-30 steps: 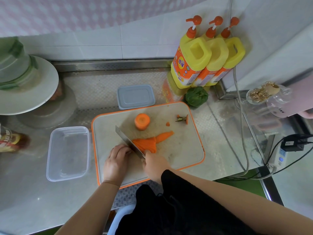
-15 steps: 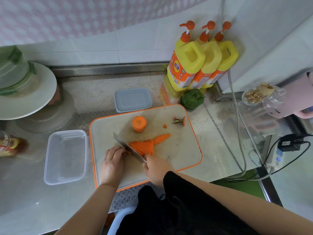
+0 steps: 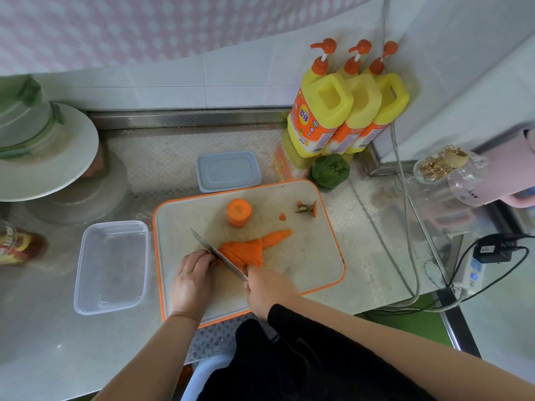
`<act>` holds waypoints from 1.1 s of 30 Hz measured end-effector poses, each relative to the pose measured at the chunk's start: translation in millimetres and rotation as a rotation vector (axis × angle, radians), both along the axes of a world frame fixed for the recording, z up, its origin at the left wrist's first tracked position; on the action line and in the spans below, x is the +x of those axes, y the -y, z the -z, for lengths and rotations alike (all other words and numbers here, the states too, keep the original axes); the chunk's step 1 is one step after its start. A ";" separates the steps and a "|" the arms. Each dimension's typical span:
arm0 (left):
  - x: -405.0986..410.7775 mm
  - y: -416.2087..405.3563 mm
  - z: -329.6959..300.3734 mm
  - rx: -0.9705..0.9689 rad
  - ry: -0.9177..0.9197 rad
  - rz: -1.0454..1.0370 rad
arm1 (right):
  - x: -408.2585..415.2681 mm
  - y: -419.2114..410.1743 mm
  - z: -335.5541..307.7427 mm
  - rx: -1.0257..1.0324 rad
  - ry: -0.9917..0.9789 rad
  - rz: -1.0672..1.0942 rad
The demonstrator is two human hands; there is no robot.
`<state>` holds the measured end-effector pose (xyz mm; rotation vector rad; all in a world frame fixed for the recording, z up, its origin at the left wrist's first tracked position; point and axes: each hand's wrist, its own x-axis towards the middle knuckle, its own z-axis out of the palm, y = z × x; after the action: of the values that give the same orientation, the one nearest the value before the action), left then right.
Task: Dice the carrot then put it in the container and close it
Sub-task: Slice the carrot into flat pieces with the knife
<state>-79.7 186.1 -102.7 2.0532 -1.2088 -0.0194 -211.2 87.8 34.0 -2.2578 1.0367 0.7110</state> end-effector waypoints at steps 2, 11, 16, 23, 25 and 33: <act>-0.2 -0.5 0.8 0.003 0.007 -0.005 | 2.1 0.0 0.8 -0.013 -0.001 -0.012; -2.1 -1.0 -1.9 0.014 -0.007 -0.015 | 7.6 -3.5 2.4 -0.033 -0.017 -0.038; -1.1 -1.1 -2.6 0.017 -0.004 0.001 | 12.8 -3.7 4.9 0.001 -0.034 -0.017; -1.8 -0.5 -2.9 0.025 0.006 -0.012 | 19.6 -4.6 10.8 -0.001 -0.009 -0.003; -1.3 -0.7 -4.4 0.033 0.005 -0.005 | 21.4 -5.5 11.9 -0.003 -0.011 0.000; 0.7 -1.8 -3.5 0.025 -0.027 0.026 | 18.7 -5.9 20.0 -0.021 0.005 0.010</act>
<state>-79.0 187.9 -99.2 2.0527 -1.2245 -0.0746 -192.4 93.7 13.9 -2.2694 1.0573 0.6934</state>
